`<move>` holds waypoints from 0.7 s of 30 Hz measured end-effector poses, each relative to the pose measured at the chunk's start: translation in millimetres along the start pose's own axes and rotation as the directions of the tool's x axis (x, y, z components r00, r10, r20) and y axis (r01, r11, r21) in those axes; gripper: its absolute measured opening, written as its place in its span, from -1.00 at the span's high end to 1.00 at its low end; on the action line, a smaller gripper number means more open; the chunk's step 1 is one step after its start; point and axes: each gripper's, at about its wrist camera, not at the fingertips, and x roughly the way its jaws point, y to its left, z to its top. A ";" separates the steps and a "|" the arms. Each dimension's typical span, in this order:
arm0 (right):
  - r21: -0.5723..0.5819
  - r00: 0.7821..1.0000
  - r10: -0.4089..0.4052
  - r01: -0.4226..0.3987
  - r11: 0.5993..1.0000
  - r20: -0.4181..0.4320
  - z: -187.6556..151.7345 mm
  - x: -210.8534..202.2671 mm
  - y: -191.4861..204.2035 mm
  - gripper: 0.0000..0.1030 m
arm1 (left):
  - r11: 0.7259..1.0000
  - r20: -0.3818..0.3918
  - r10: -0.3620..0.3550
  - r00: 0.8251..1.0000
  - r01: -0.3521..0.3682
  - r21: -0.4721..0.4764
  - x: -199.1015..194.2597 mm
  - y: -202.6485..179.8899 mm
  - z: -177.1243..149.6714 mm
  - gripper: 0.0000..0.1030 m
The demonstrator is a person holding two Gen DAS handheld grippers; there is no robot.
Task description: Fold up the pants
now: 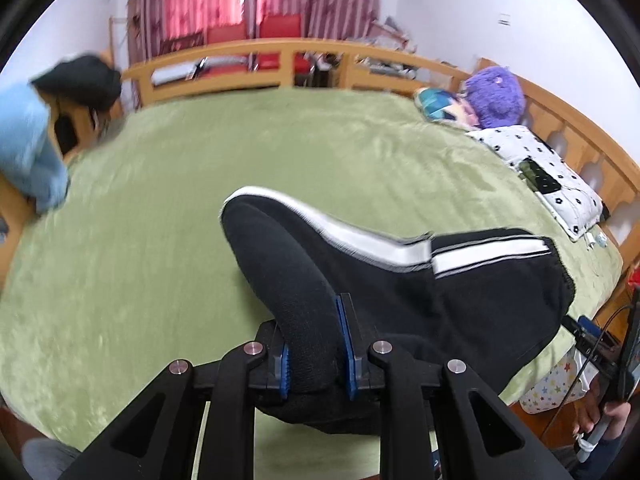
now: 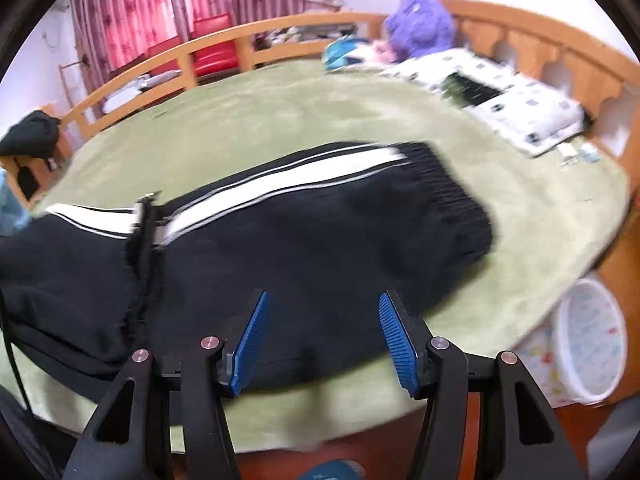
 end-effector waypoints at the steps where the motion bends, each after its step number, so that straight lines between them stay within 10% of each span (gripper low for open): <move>1: 0.023 1.000 -0.016 0.016 1.000 0.003 -2.1 -1.0 -10.5 -0.12 | 1.000 0.009 -0.004 1.000 0.004 0.010 -3.7 -9.2 3.9 0.64; 15: 0.195 0.978 -0.190 0.204 0.959 -0.089 -51.9 3.0 -127.8 -0.12 | 0.966 0.057 -0.204 0.977 0.192 0.171 -9.0 -208.7 48.2 0.65; 21: 0.344 0.977 -0.179 0.207 0.916 -0.111 -56.3 -0.9 -174.5 -0.12 | 0.887 0.018 -0.438 0.899 0.429 0.172 25.1 -300.6 53.2 0.59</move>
